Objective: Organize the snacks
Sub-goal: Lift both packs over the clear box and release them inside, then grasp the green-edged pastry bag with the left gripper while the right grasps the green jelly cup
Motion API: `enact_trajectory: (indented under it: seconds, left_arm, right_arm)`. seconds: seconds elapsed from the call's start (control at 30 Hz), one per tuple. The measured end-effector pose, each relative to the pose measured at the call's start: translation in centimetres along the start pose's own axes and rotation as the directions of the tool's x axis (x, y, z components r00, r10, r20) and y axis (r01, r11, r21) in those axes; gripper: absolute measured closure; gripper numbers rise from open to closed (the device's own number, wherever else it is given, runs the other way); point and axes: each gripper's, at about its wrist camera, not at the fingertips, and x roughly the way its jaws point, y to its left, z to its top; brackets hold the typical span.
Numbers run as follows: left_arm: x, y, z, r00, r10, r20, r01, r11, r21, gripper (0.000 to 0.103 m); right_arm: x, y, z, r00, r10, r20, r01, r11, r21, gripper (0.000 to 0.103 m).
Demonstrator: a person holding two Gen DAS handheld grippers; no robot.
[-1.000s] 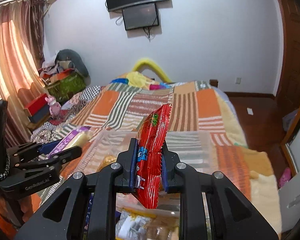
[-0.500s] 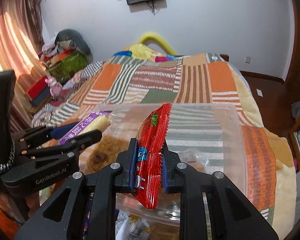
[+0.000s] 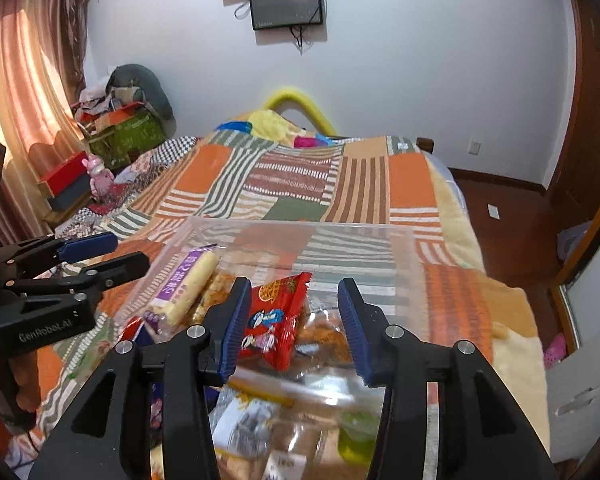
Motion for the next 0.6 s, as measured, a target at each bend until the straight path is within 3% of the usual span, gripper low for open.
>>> enact_trajectory:
  seconds: [0.33, 0.5, 0.6]
  left_arm:
    - [-4.0, 3.0, -4.0, 0.999, 0.032, -0.020, -0.033, 0.999, -0.016, 0.042]
    - [-3.8, 4.1, -6.5, 0.997, 0.052, -0.053, -0.054, 0.998, -0.033, 0.040]
    - [-2.9, 4.1, -7.7, 0.995, 0.070, -0.075, -0.071, 0.997, -0.018, 0.039]
  right_arm:
    - [-3.7, -1.1, -1.8, 0.998, -0.037, 0.048, 0.038, 0.999, -0.016, 0.057]
    - [-4.5, -1.8, -3.2, 0.998, -0.056, 0.035, 0.056, 0.998, -0.012, 0.056]
    - [-4.4, -2.1, -4.1, 0.997, -0.073, 0.021, 0.074, 0.997, -0.010, 0.050]
